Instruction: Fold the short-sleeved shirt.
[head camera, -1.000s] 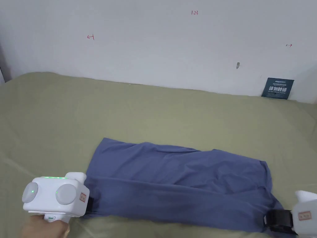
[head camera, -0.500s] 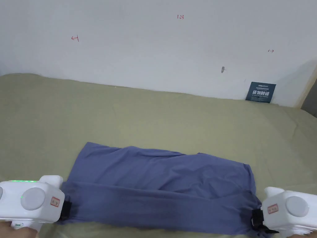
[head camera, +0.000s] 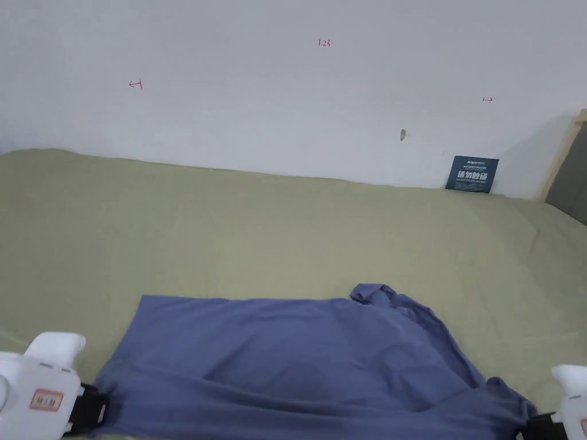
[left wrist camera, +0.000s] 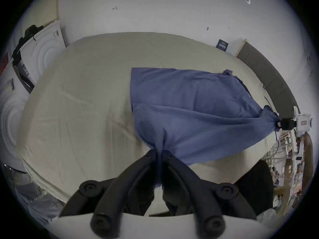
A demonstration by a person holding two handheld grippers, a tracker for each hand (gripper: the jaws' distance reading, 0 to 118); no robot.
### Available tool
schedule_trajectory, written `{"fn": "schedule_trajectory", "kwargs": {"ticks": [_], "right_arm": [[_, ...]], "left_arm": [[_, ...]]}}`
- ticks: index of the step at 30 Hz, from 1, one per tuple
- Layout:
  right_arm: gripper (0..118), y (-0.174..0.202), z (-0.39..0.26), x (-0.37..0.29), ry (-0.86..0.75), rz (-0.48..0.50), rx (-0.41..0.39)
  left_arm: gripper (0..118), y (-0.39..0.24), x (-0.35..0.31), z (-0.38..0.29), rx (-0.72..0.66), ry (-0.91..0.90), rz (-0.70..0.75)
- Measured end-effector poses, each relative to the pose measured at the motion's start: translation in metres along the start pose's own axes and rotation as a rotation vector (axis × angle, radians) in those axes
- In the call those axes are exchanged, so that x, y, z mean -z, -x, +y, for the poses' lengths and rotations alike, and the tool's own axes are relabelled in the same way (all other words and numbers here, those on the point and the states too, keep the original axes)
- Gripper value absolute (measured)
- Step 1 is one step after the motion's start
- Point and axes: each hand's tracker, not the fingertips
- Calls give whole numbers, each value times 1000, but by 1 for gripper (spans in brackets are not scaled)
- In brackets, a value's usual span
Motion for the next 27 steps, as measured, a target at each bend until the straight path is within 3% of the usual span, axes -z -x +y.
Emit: {"fn": "schedule_trajectory", "kwargs": {"ticks": [8,11,16,17,18,19,20,21,27], "right_arm": [[7,-3,-77,5,83,6,14],[7,-4,-86,23,120,-39,10],[9,-12,-82,37,151,-10,109],[14,-13,-80,32,154,-13,114],[27,-13,-76,23,131,-15,115],[51,-15,-73,14,106,-17,112],[87,-14,-68,5,98,-27,107],[95,-13,-60,-6,65,-44,99],[92,24,-20,-19,9,-17,44]], "left_arm": [[7,4,21,-88,-31,107,-7],[7,6,33,-99,-50,141,-1],[10,11,39,-91,-93,148,-16],[17,12,35,-89,-99,146,-7],[40,11,25,-86,-96,139,14],[84,11,16,-83,-93,123,28],[104,14,5,-78,-97,105,22],[107,15,-5,-71,-100,85,31],[103,-13,-33,-26,-62,-24,58]]}}
